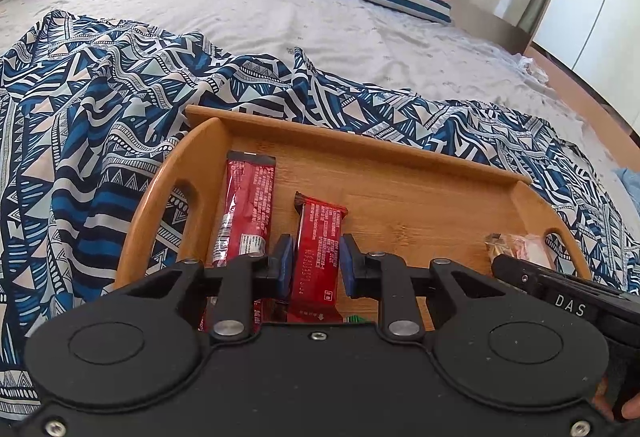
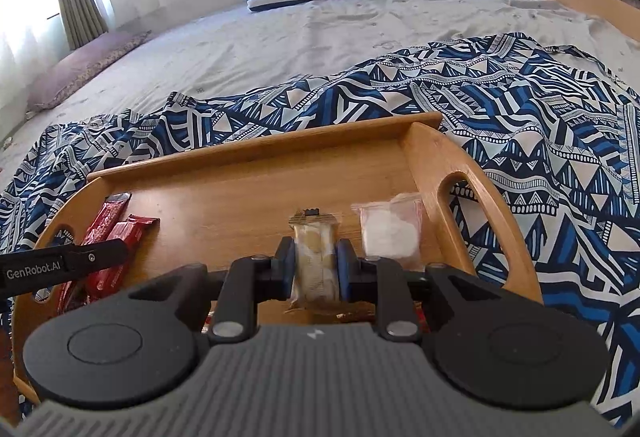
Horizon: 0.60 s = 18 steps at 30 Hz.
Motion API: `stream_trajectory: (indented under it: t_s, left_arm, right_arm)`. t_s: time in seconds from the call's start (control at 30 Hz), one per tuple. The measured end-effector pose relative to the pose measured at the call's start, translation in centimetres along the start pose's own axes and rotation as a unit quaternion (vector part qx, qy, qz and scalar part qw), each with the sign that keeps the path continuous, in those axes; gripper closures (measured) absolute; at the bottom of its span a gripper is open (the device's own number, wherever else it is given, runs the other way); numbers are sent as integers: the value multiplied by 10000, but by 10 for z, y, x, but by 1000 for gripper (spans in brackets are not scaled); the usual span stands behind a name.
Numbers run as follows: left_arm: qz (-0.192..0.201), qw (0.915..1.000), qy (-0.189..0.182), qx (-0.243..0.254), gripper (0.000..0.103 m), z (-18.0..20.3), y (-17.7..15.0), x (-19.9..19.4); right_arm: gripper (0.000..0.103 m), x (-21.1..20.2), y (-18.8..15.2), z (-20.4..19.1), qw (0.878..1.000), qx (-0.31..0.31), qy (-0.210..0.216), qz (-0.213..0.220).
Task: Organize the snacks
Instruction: 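Lower both snacks onto the tray and open both tools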
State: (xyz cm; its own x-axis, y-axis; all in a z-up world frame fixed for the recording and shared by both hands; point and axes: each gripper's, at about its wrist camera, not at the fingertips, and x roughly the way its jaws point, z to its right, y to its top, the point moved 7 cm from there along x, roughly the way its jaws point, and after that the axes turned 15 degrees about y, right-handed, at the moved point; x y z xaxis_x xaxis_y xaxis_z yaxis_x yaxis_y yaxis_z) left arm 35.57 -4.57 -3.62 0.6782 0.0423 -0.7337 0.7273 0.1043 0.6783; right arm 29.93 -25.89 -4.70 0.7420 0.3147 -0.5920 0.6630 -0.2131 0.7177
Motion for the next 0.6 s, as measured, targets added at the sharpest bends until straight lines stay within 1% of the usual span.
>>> stream_trajectory:
  t_s: [0.07,0.1,0.13,0.17,0.2,0.23,0.27,0.3,0.33,0.4,0.43,0.53,0.6]
  left_arm:
    - [-21,10000,10,-19,80,0,0,0]
    - [-30,10000,24,-19,80,0,1,0]
    - [-15,10000,37,-18,80,-1,1,-2]
    - [5,10000,44,0,76,-1,2,-3]
    - [8,10000,39,27,69,-1,2,-5]
    - [10,10000,40,50,66,0,3,-8]
    - [41,10000,35,72,63,0,4,-12]
    - [71,9999,23,100,62,0,5,-15]
    - [100,9999,19,130,60,0,5,-19]
    - [175,9997,20,187,51,0,7,-29]
    - [209,9996,19,210,49,-1,8,-34]
    - [303,9992,-50,273,37,-2,9,-51]
    - [357,9987,-97,361,21,-3,6,-64]
  right_arm:
    - [71,-1,0,-1,10000,-22,-4,-1]
    - [68,-1,1,-2,10000,-39,4,5]
    - [67,-2,2,-2,10000,-58,8,13]
    - [67,-4,3,-3,10000,-80,14,26]
    - [67,-6,4,-4,9999,-108,26,42]
    - [67,-7,5,-6,9999,-136,26,59]
    - [63,-9,6,-7,9998,-159,17,76]
    - [53,-12,7,-8,9998,-183,26,96]
    - [51,-14,9,-9,9997,-196,40,117]
    - [47,-21,11,-11,9996,-206,57,165]
    - [45,-24,12,-13,9996,-216,69,190]
    - [43,-35,14,-16,9993,-252,90,261]
    - [39,-44,15,-20,9990,-309,109,312]
